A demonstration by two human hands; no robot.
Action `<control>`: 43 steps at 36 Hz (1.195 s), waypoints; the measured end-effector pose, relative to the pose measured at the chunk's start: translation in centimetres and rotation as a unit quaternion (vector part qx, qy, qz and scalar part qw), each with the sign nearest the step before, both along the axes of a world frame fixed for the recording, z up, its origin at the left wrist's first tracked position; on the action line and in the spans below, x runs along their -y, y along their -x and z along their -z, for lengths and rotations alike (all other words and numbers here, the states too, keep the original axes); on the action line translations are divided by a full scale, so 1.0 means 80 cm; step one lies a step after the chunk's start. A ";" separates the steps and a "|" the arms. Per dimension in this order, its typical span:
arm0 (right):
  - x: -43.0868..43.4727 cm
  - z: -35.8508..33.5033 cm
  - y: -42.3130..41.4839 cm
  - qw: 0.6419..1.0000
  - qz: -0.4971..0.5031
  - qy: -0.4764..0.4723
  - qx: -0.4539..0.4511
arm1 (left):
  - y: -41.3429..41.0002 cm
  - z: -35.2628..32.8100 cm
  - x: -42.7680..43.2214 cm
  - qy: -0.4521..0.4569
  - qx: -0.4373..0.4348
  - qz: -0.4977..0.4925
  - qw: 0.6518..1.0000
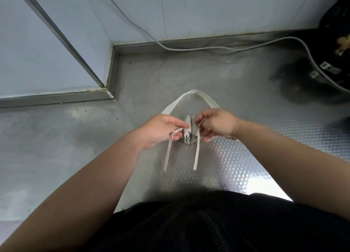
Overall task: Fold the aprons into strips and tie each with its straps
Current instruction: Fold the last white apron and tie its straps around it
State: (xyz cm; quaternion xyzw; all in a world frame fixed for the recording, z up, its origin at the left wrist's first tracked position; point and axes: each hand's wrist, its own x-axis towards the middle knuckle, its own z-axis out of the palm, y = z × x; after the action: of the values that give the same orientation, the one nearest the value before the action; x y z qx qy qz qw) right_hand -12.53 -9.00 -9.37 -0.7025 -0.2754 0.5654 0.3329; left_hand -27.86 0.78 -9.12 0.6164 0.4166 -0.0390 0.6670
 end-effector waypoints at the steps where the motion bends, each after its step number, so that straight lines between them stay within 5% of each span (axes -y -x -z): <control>1: 0.002 0.001 0.000 1.000 -0.014 -0.006 0.012 | 0.001 0.001 -0.001 0.012 0.005 -0.002 1.000; 7: 0.008 0.002 0.004 0.999 -0.029 -0.034 -0.009 | 0.011 0.014 -0.002 0.042 0.040 -0.010 0.998; 17: 0.013 0.007 0.014 0.993 -0.026 -0.078 0.078 | 0.002 0.024 0.016 -0.175 0.032 -0.011 0.984; 24: 0.014 0.006 0.016 0.994 0.005 -0.073 0.084 | 0.001 0.031 0.021 -0.359 0.035 0.042 0.932; 29: 0.015 0.008 0.023 0.994 -0.012 -0.064 0.083 | 0.001 0.030 0.025 -0.344 0.058 -0.005 0.937; 35: 0.014 0.012 0.028 0.992 -0.017 -0.074 0.100 | 0.004 0.032 0.026 -0.174 0.127 -0.048 0.975; 43: 0.008 0.012 0.022 0.985 -0.076 -0.074 0.133 | 0.006 0.026 0.031 -0.113 0.146 -0.040 0.982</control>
State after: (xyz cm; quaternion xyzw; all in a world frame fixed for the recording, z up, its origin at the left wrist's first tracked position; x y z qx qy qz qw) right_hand -14.29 -9.61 -10.33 -0.7217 -0.4109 0.4689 0.3008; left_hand -28.31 -1.72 -11.19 0.6698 0.3406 0.1261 0.6476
